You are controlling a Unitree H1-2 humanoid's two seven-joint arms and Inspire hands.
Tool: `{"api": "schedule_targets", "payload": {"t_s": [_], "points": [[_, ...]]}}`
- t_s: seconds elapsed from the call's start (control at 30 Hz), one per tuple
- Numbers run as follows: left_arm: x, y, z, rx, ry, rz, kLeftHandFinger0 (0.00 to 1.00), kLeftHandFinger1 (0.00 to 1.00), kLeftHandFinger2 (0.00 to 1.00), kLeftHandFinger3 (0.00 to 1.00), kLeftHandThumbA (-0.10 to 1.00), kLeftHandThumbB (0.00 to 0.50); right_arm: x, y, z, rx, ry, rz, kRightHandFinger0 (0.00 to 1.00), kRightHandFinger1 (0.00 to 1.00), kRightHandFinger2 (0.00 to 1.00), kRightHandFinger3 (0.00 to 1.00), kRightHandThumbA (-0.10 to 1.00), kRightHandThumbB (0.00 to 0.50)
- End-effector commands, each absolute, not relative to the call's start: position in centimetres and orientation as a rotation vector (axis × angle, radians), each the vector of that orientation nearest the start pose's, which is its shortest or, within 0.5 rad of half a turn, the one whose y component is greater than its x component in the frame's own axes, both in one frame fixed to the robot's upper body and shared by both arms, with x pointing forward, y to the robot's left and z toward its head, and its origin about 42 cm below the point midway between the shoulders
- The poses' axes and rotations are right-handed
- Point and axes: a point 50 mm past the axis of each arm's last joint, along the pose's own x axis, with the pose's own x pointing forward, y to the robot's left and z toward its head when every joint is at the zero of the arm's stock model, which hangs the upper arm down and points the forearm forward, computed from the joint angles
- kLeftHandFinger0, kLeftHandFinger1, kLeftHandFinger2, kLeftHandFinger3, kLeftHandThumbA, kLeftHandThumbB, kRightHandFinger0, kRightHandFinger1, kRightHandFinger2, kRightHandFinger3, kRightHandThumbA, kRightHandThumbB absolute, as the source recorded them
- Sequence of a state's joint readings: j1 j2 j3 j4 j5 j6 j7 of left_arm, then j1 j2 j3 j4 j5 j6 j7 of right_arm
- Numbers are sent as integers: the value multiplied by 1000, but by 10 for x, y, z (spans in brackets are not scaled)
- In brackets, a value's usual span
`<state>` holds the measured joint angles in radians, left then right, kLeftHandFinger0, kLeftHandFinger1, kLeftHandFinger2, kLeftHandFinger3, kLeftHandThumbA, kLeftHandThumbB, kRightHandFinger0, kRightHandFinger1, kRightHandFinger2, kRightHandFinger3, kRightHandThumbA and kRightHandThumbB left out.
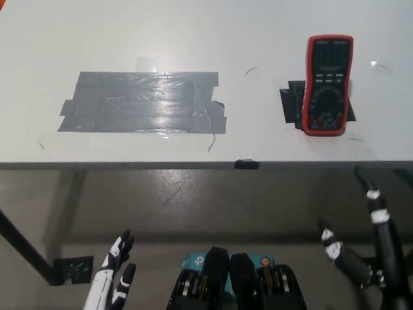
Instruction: The robot first picks the multimeter with right hand and then unfolds the black stand on the back of it using left hand
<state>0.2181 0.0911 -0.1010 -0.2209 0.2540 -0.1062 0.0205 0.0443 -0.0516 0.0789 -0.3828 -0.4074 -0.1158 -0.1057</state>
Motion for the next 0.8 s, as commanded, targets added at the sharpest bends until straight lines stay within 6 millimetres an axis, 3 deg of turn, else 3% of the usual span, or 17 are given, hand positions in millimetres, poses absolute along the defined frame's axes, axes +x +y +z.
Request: {"api": "schedule_targets", "payload": {"t_s": [0.0,0.1,0.13,0.17,0.27,0.3,0.33,0.37,0.5,0.53,0.7,0.77], "points": [[220,219,127,351,-183,-71,1000,1000,1000,1000,987,110,283,-201,254,-479,-614,-196,1000,1000,1000,1000,657,267],[218,220,126,355,-176,-66,1000,1000,1000,1000,990,106,293,-200,264,-496,-622,-214,1000,1000,1000,1000,662,275],[214,221,122,356,-170,-67,1000,1000,1000,1000,981,100,304,-199,272,-518,-619,-238,1000,1000,1000,1000,700,326],[205,223,116,369,-158,-76,1000,1000,1000,1000,980,107,329,-198,291,-559,-604,-289,1000,1000,1000,1000,755,364],[203,223,115,374,-157,-80,1000,1000,1000,1000,983,108,333,-197,293,-566,-593,-298,1000,1000,1000,1000,775,376],[200,225,116,391,-160,-80,1000,1000,1000,1000,982,87,348,-196,295,-583,-559,-318,1000,1000,1000,1000,864,402],[194,228,115,419,-164,-81,1000,1000,1000,1000,979,73,374,-195,300,-605,-506,-349,1000,1000,1000,1000,905,404],[193,230,115,422,-165,-82,1000,1000,1000,1000,974,65,386,-194,302,-599,-505,-355,1000,1000,1000,1000,897,385],[193,230,115,422,-165,-84,1000,1000,1000,1000,967,63,393,-194,304,-598,-505,-367,1000,1000,1000,1000,889,383],[192,232,114,429,-167,-88,1000,1000,1000,1000,953,63,429,-190,317,-584,-492,-404,1000,1000,1000,1000,892,387],[190,233,116,427,-165,-94,1000,1000,1000,1000,937,66,461,-185,333,-596,-444,-463,1000,1000,1000,1000,895,394],[190,232,116,428,-170,-97,1000,1000,1000,1000,936,67,480,-185,341,-625,-411,-498,1000,1000,1000,1000,965,398]]}}
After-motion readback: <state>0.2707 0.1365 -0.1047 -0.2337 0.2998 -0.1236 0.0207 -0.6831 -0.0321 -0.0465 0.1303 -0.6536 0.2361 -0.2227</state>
